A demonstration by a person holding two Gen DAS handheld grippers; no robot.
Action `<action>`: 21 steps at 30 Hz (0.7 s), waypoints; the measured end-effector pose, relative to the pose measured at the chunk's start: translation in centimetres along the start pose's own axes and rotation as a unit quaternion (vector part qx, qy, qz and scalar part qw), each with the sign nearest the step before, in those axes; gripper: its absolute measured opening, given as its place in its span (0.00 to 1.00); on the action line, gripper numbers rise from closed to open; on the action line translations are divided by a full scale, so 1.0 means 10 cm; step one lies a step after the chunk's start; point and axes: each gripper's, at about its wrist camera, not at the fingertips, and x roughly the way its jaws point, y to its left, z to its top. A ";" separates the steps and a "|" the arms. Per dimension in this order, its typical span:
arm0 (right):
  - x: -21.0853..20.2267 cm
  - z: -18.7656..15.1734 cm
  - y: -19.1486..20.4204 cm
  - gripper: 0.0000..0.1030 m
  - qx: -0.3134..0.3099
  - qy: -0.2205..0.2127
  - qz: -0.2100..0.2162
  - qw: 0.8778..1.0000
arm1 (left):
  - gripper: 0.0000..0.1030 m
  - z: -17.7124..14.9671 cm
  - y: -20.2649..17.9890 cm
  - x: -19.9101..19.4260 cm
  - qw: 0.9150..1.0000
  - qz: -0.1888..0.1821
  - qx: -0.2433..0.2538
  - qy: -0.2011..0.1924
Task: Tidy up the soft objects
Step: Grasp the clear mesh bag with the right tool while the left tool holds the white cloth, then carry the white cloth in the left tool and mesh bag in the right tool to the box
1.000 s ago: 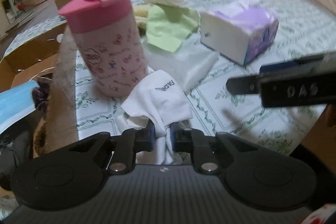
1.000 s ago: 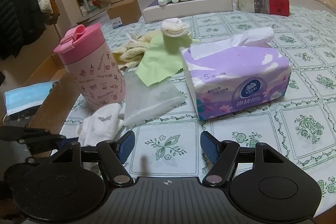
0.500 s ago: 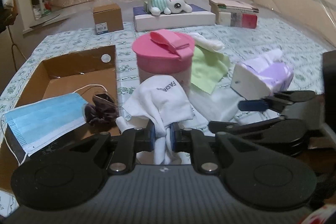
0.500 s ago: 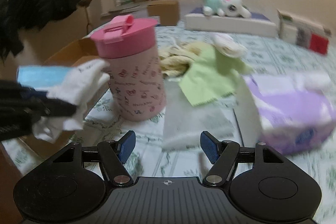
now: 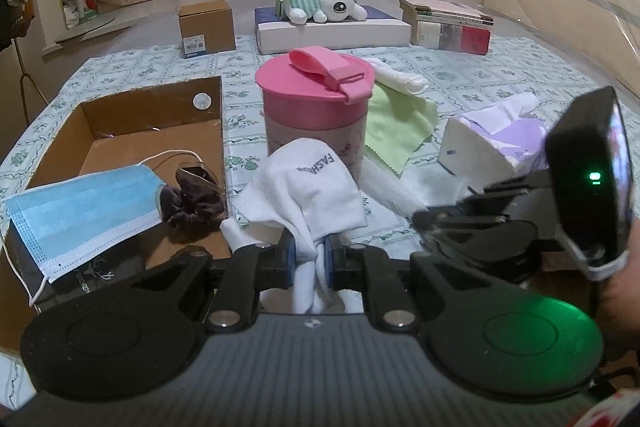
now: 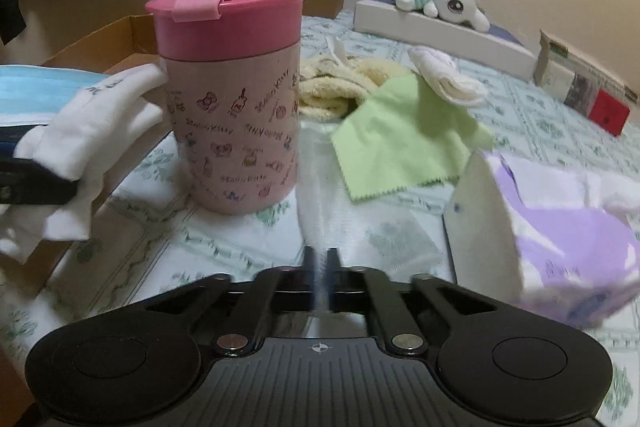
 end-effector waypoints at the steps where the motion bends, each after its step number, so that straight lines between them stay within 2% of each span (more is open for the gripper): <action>1: -0.06 -0.03 -0.03 0.00 0.010 0.007 0.007 1.000 | 0.12 -0.01 -0.01 -0.02 1.000 -0.002 0.000 -0.001; 6: -0.37 -0.25 -0.12 0.00 0.059 0.042 0.034 0.997 | 0.12 -0.07 -0.09 -0.11 1.000 -0.006 0.003 0.000; 8: -0.47 -0.35 -0.12 0.01 0.061 0.056 0.046 0.996 | 0.12 -0.09 -0.12 -0.14 1.000 -0.009 0.003 0.001; 11: -0.60 -0.42 -0.09 0.04 0.053 0.052 0.059 0.996 | 0.12 -0.12 -0.15 -0.19 1.000 -0.011 0.004 0.001; 12: -0.63 -0.44 -0.09 0.10 0.046 0.047 0.059 0.996 | 0.12 -0.13 -0.16 -0.20 1.000 -0.011 0.004 0.001; 13: -0.66 -0.44 -0.07 0.27 0.041 0.042 0.055 0.997 | 0.12 -0.14 -0.16 -0.22 1.000 -0.010 0.003 0.001; 14: -0.67 -0.43 -0.06 0.53 0.038 0.034 0.054 0.997 | 0.12 -0.14 -0.16 -0.23 1.000 -0.009 0.002 0.001; 15: -0.69 -0.42 -0.06 0.63 0.038 0.023 0.056 0.997 | 0.12 -0.15 -0.16 -0.24 1.000 -0.008 0.002 0.001; 16: -0.72 -0.40 -0.06 0.69 0.036 0.010 0.055 0.998 | 0.12 -0.15 -0.15 -0.26 1.000 -0.007 0.002 0.001; 21: -0.60 -0.28 -0.02 0.70 -0.019 -0.012 0.043 0.999 | 0.12 -0.16 -0.13 -0.26 1.000 -0.003 0.001 0.004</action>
